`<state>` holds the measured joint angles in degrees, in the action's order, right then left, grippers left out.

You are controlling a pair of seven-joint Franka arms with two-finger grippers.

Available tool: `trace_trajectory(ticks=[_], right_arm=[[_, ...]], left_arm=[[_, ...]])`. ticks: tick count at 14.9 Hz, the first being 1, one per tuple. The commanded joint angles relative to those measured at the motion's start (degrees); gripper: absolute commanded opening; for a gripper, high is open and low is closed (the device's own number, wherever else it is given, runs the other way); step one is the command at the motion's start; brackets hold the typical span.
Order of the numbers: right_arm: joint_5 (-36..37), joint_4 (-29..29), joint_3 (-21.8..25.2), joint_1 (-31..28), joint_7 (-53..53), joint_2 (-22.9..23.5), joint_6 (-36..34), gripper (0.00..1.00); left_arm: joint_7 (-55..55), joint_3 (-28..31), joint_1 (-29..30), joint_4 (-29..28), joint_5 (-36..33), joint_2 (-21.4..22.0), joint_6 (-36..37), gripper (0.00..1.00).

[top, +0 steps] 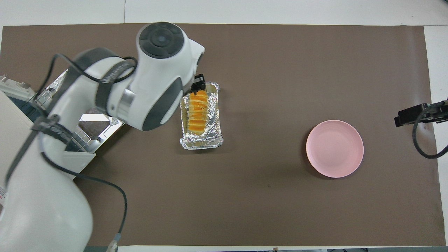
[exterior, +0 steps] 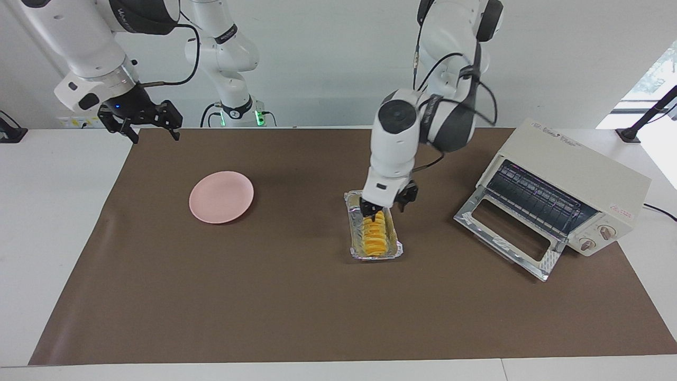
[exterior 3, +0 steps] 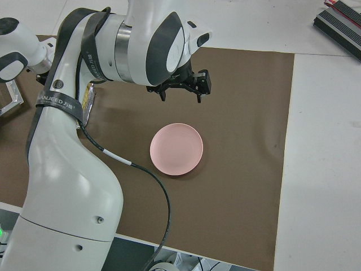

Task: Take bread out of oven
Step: 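Release the tray with the left gripper while the right gripper reaches it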

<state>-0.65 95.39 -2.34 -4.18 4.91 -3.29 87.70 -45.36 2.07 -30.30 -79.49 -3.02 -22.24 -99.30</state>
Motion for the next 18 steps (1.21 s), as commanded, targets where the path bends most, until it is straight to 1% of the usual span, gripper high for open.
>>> trace_trajectory(ticks=[1, 3, 4, 6, 9, 11, 12, 13, 15, 16, 17, 18], right_arm=[[-0.3, 2.8, -0.3, 6.7, -8.0, -0.3, 4.6, 1.00], [-0.5, 2.3, -0.3, 11.8, -13.8, 2.5, 7.1, 1.00], [-0.6, 1.9, -0.3, 14.5, -17.5, 4.8, 9.1, 1.00], [-0.6, 0.4, -0.3, 20.8, -25.5, 9.6, 13.7, 1.00], [-0.4, -3.0, -0.3, 27.6, -33.1, 17.0, 16.9, 1.00], [-0.1, -3.2, -0.2, 30.5, -34.4, 19.4, 18.6, 1.00], [-0.1, -4.1, -0.2, 32.0, -35.7, 21.5, 18.7, 1.00], [0.3, -6.8, -0.2, 33.8, -37.8, 24.5, 18.7, 1.00], [0.7, -13.2, 0.0, 36.1, -41.1, 30.9, 18.9, 1.00], [1.4, -13.7, -0.1, 36.2, -41.2, 32.6, 19.8, 1.00], [1.4, -13.6, -0.1, 36.1, -41.2, 33.6, 23.9, 1.00], [1.5, -13.0, -0.1, 35.7, -41.2, 34.8, 27.6, 1.00]], left_arm=[[6.3, -0.8, 10.8, -2.5, 1.1, 9.3, 8.1, 1.00], [19.3, -0.6, 17.1, -2.4, 1.2, 12.7, 13.3, 1.00], [22.3, -0.6, 19.2, -2.5, 1.1, 14.4, 15.3, 1.00], [23.7, -0.6, 21.7, -2.6, 0.9, 16.1, 18.3, 1.00], [24.5, -0.5, 21.9, -3.2, 0.9, 17.2, 20.2, 1.00], [29.4, -0.5, 22.6, -3.8, 0.7, 17.8, 21.2, 1.00], [33.8, -0.6, 24.4, -4.1, 0.7, 18.6, 21.9, 1.00], [37.4, -0.6, 26.4, -4.5, 0.9, 19.2, 22.3, 1.00], [39.6, -0.6, 27.2, -6.7, 0.9, 21.2, 22.6, 1.00], [39.6, -0.7, 27.3, -8.7, 0.9, 22.4, 22.5, 1.00], [39.1, -1.3, 27.2, -11.1, 0.8, 23.5, 22.1, 1.00], [38.9, -1.5, 27.1, -12.1, 0.8, 24.1, 22.4, 1.00]])
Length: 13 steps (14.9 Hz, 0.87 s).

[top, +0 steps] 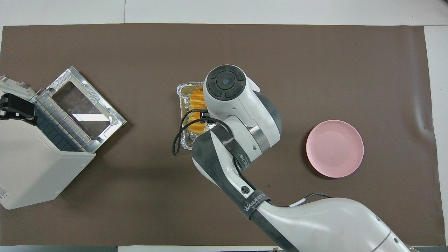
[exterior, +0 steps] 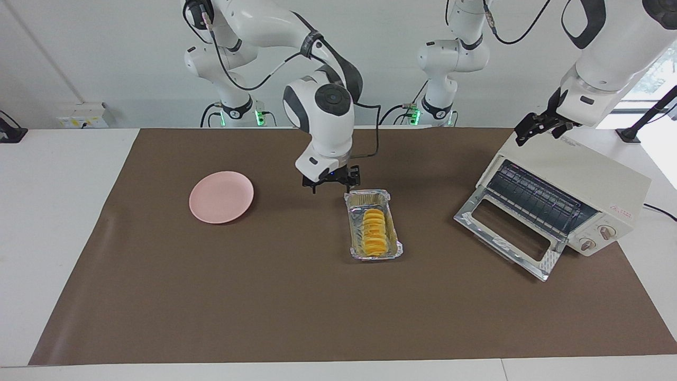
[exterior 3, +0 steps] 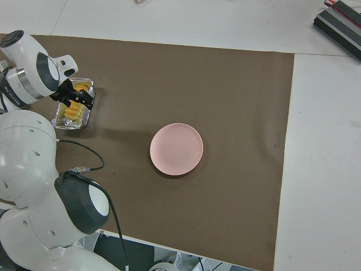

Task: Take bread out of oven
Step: 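Grasp the edge of the foil tray with the right gripper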

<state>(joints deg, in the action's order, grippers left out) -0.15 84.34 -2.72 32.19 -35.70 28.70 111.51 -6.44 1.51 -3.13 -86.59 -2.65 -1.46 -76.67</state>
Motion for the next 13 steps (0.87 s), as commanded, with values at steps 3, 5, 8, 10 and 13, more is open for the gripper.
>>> trace_trajectory(ticks=[3, 5, 8, 10, 13], right_arm=[[1.0, -2.1, 0.3, -1.0, -0.1, 5.7, 7.7, 1.00], [1.8, -1.5, 0.6, -1.9, 1.5, 6.5, 11.1, 1.00], [3.2, -1.2, 0.6, -1.3, 2.1, 7.9, 12.1, 1.00], [3.6, -1.1, 0.6, -1.1, 2.1, 8.5, 12.7, 0.96], [3.5, -1.1, 0.5, -0.5, 2.1, 8.4, 12.6, 0.53]], left_arm=[[0.2, -1.3, 0.1, -6.8, 0.5, 4.6, -0.3, 1.00], [1.2, -1.3, 0.4, -6.8, 0.5, 4.5, -3.1, 1.00], [2.5, -1.3, 0.3, -6.9, 0.5, 4.4, -4.4, 1.00], [2.7, -1.3, 0.3, -7.0, 0.5, 4.3, -4.5, 1.00], [3.8, -1.7, 0.3, -6.6, 0.5, 3.9, -4.7, 1.00]])
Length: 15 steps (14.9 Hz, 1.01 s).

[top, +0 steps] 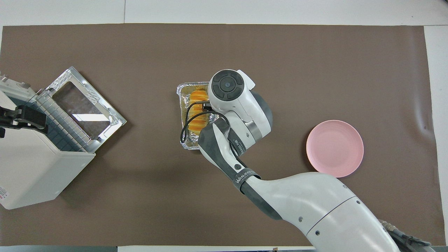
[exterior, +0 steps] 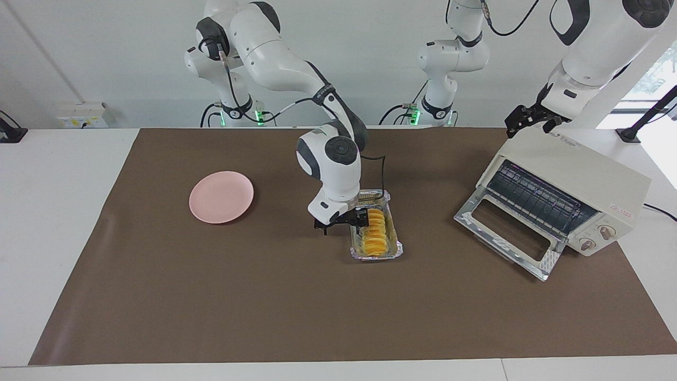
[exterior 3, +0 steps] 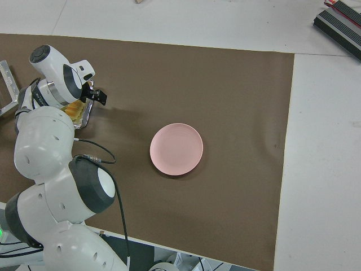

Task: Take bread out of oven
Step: 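Grasp the edge of the foil tray with the right gripper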

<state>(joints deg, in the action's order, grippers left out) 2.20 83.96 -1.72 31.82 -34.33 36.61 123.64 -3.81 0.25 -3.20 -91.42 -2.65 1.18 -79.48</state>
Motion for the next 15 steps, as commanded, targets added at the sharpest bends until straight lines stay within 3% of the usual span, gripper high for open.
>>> trace_trajectory(ticks=[1, 2, 10, 13, 15], right_arm=[[0.6, -0.8, -0.5, -0.1, 0.7, 0.5, 0.5, 0.29], [0.2, -0.9, -0.6, -0.1, 0.4, 0.5, 0.0, 0.00], [-0.1, -1.1, -0.8, -0.1, -0.1, 0.1, -1.8, 0.00], [-2.2, -2.1, -0.7, -1.9, 0.7, -1.4, -7.8, 0.00], [-4.2, -7.6, -0.8, -5.5, 2.5, -2.0, -14.4, 0.00]], left_arm=[[1.4, -1.2, 0.5, -1.5, 0.5, 1.1, -2.4, 1.00], [1.5, -1.4, 0.6, -1.7, 0.7, 1.3, -3.3, 1.00], [1.8, -2.6, 0.8, -2.1, 2.4, 1.3, -4.4, 1.00], [1.9, -2.8, 1.3, -2.0, 2.5, 1.4, -4.7, 1.00], [1.9, -2.8, 1.4, -2.0, 2.6, 1.4, -4.6, 1.00]])
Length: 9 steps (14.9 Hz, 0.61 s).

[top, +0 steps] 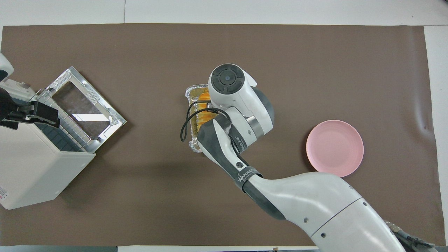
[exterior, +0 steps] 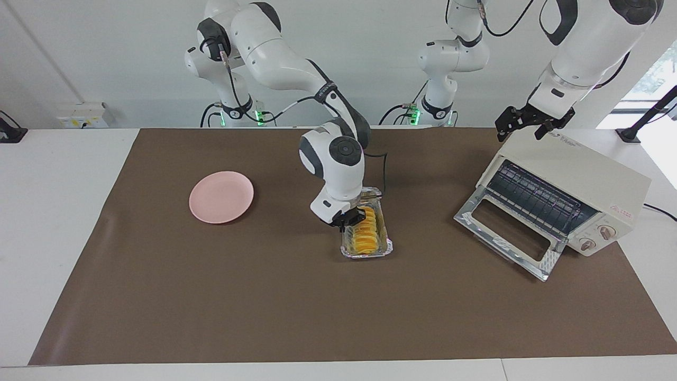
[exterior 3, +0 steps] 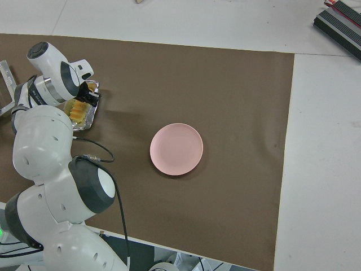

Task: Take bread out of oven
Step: 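Grasp the edge of the foil tray with the right gripper, then slide the foil tray farther from the robot beside the pink plate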

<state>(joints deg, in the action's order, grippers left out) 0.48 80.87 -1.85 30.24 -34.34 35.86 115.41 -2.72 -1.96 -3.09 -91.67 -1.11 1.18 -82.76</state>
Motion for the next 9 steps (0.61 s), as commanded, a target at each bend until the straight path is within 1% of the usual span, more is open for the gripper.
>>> trace_trajectory(ticks=[1, 2, 3, 5, 7, 9], right_arm=[[-3.6, -8.1, -0.7, -6.1, 4.6, -1.1, -10.6, 0.00], [-4.6, -10.9, -0.7, -8.3, 7.2, -1.1, -13.3, 0.00], [-5.0, -12.2, -0.7, -11.0, 9.9, -1.2, -14.6, 0.00], [-5.0, -12.4, -0.7, -16.0, 16.5, -1.6, -14.9, 0.00], [-4.8, -12.1, -0.3, -19.2, 22.2, -1.6, -13.1, 0.00], [-4.4, -10.4, 0.3, -22.2, 28.0, -1.5, -9.3, 0.00]], left_arm=[[0.8, -0.6, 1.2, -1.8, 1.0, 1.4, -1.5, 1.00], [0.8, -0.7, 1.2, -1.8, 1.0, 1.4, -1.5, 1.00], [0.8, -0.6, 1.2, -1.8, 1.0, 1.3, -1.6, 1.00], [0.7, -0.7, 1.2, -1.8, 1.1, 1.3, -2.7, 1.00], [0.7, -0.6, 1.2, -1.9, 1.1, 1.4, -3.3, 1.00], [0.8, -0.6, 1.2, -1.9, 1.1, 1.3, -3.5, 1.00]])
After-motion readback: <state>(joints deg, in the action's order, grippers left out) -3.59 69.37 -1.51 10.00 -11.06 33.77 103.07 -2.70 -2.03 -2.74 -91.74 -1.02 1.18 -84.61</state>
